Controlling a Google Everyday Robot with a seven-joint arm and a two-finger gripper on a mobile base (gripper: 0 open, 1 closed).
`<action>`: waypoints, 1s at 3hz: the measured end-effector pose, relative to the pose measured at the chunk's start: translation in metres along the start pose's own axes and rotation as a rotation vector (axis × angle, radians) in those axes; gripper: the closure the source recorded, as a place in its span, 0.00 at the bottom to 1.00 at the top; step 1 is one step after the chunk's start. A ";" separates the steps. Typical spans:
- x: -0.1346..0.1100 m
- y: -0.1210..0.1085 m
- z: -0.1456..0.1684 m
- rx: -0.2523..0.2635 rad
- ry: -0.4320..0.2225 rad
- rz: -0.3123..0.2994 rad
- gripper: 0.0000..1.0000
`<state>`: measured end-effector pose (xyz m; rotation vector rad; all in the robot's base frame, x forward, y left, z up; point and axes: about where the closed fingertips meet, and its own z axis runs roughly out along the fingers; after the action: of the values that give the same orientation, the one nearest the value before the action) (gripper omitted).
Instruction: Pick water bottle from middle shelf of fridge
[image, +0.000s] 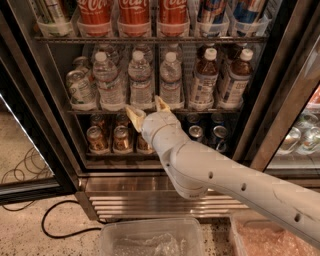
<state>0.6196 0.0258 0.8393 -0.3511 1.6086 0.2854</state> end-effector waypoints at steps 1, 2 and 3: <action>-0.023 0.013 0.006 0.005 -0.082 -0.007 0.28; -0.020 0.017 0.006 0.004 -0.080 -0.003 0.29; -0.012 0.018 0.006 0.009 -0.064 0.004 0.29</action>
Offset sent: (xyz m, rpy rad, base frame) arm -0.0015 0.0244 0.0265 0.0419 -0.0988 0.0035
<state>0.6192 0.0454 0.8503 -0.3288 1.5477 0.2890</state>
